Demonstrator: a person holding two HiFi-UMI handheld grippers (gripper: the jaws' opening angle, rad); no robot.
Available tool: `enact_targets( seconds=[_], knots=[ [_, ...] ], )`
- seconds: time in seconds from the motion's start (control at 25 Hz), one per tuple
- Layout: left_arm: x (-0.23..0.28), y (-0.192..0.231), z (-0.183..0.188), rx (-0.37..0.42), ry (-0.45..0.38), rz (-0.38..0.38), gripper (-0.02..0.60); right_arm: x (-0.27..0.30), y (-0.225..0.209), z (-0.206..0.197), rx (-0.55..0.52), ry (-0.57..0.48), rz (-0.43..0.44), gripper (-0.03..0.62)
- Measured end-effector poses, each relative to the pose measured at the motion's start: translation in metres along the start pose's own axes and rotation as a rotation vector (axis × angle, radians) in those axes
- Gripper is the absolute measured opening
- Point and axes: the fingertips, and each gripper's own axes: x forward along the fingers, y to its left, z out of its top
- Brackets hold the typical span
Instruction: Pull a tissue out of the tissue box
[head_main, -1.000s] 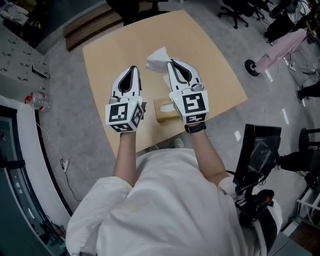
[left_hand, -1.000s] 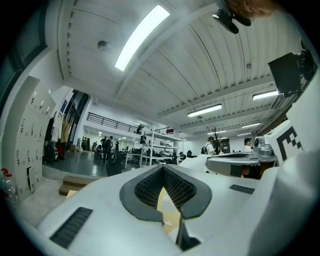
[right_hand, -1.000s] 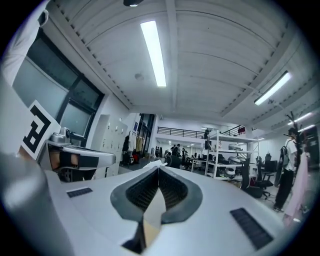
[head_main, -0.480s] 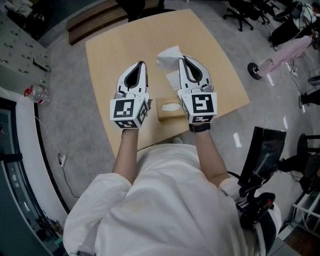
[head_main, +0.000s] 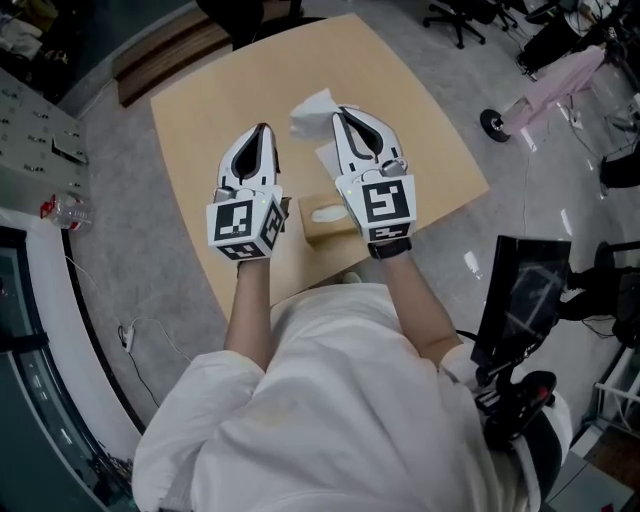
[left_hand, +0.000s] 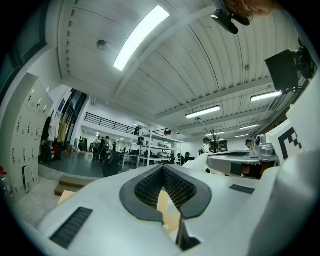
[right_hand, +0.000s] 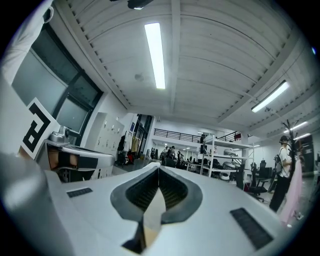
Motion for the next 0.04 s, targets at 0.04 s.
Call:
enact_targets(
  seconds=[0.04],
  knots=[
    [0.0013,0.0002,-0.0006,-0.001,0.000,0.000,0.000,0.0004,-0.0007,0.0001,-0.004,-0.001,0.000,0.006]
  ],
)
